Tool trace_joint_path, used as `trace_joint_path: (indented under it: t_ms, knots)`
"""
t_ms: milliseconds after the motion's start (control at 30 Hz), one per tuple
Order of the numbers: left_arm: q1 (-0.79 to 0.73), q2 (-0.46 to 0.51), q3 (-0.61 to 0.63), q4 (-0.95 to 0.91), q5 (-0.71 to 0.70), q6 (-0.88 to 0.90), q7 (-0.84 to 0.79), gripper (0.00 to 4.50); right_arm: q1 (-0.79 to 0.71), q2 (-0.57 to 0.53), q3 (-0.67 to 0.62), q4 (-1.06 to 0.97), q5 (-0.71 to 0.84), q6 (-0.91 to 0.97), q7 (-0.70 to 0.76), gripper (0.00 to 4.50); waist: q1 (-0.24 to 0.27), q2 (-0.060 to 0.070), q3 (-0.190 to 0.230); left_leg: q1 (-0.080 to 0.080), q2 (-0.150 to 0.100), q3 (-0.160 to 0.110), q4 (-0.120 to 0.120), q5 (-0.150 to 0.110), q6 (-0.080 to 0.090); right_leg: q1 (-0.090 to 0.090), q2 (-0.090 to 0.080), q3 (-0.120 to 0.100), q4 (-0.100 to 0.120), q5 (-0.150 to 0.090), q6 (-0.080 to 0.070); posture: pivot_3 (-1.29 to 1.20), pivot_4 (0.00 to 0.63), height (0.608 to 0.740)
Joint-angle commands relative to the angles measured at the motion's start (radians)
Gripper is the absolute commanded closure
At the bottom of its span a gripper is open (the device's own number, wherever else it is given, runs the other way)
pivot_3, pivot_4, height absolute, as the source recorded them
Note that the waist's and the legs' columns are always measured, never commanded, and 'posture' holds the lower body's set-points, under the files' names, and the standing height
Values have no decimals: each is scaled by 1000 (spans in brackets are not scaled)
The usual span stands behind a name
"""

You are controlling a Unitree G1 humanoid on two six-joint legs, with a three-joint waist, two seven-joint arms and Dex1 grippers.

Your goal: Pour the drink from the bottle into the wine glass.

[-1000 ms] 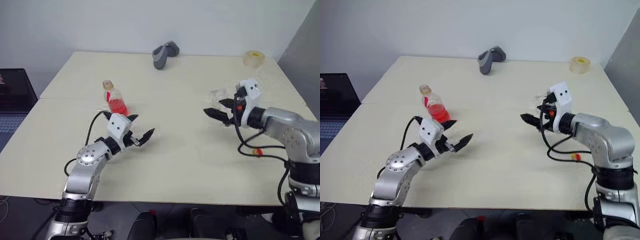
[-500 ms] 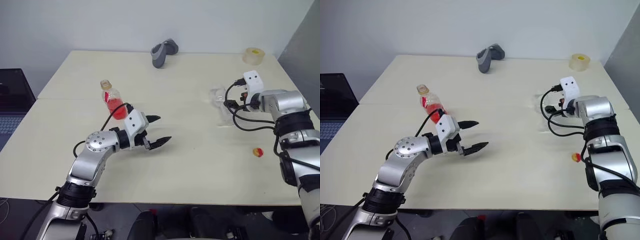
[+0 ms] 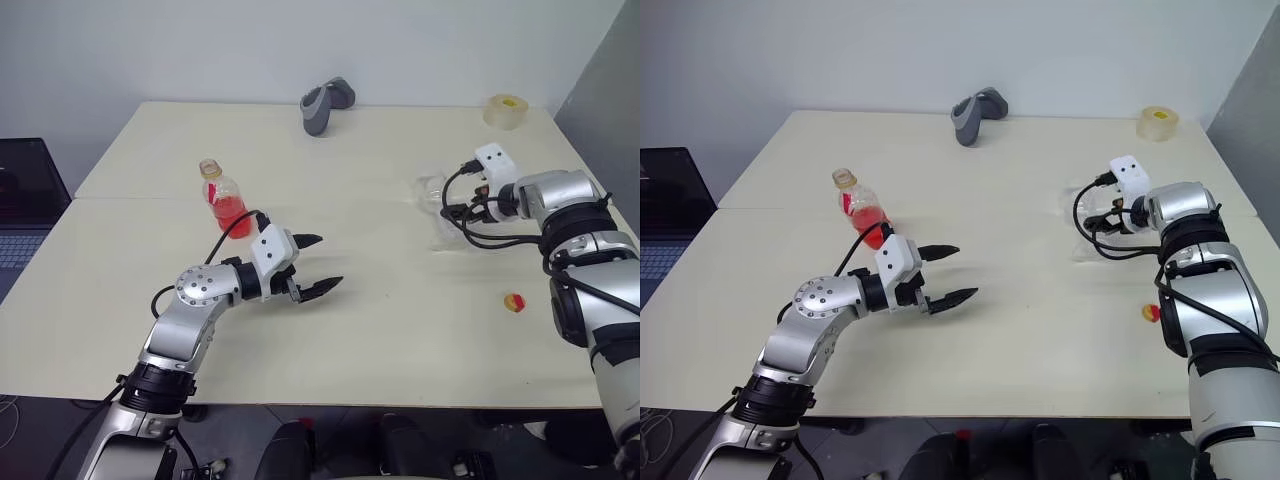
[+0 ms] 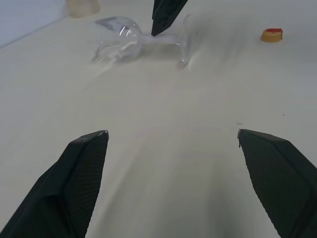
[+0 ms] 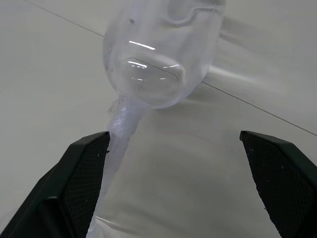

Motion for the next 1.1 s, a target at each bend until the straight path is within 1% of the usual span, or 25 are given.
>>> trace_joint_path:
  t_ms: [33, 300, 333, 400, 467, 600, 667, 767, 800, 1033, 1100]
  knots:
    - [-6, -8, 2, -7, 5, -26, -4, 23, -25, 19, -27, 10, -7, 7, 4, 0, 0, 0, 0, 0, 0, 0, 0, 0, 0, 0, 0, 0, 0, 0, 0, 0, 150, 740]
    - [-22, -20, -2, 11, 13, -34, -13, 23, -22, 65, -30, 55, -41, -32, -38, 0, 1, 0, 0, 0, 0, 0, 0, 0, 0, 0, 0, 0, 0, 0, 0, 0, 150, 740]
    - [-25, -22, -3, 14, 15, -35, -13, 4, -26, 72, -21, 61, -54, -44, -39, 179, 1, 0, 0, 0, 0, 0, 0, 0, 0, 0, 0, 0, 0, 0, 0, 0, 150, 740]
    - [-28, -25, -4, 17, 17, -36, -13, 0, -30, 81, -13, 69, -74, -61, -35, 589, 1, 0, 0, 0, 0, 0, 0, 0, 0, 0, 0, 0, 1, 0, 0, 0, 150, 740]
    - [-31, -29, -6, 18, 19, -36, -13, 0, -34, 86, 5, 79, -102, -77, -19, 1214, 0, 0, 0, 0, 0, 0, 0, 0, 0, 0, 0, 0, 1, 0, 0, 0, 150, 740]
    - [-33, -34, -8, 17, 22, -33, -10, 0, -44, 88, 37, 89, -143, -91, 42, 2639, 0, 0, 0, 0, 0, 0, 1, 0, 0, 0, 0, 0, 1, 0, 0, 0, 150, 740]
    - [-34, -36, -8, 17, 24, -32, -10, 0, -45, 85, 55, 89, -166, -95, 78, 3272, 0, 0, 0, 0, 0, 0, 1, 0, 0, 0, 0, 0, 1, 0, 0, 0, 150, 740]
    - [-34, -39, -9, 17, 25, -32, -12, 0, -41, 76, 80, 86, -192, -102, 121, 4133, 2, 0, 0, 0, 0, 0, 1, 0, 0, 0, 0, 0, 1, 0, 0, 0, 150, 740]
    - [-34, -41, -10, 16, 25, -30, -12, 0, -39, 72, 87, 83, -201, -106, 136, 4325, 3, 0, 0, 0, 0, -1, 1, 0, 0, 0, 0, 0, 1, 0, 0, 0, 150, 740]
    - [-28, -36, -16, 0, 14, -15, -33, 0, -3, 33, 151, -11, -248, -110, 322, 4330, 3, 0, 0, 0, -1, -1, 1, 0, 0, 0, 0, -1, 1, 0, 0, 0, 150, 740]
    - [-29, -35, -21, -5, 9, -8, -47, 0, 51, 3, 183, -123, -260, -109, 400, 4330, 2, 0, 0, 0, 0, -1, 1, 0, 0, 0, 0, -1, 1, 0, 0, 0, 150, 740]
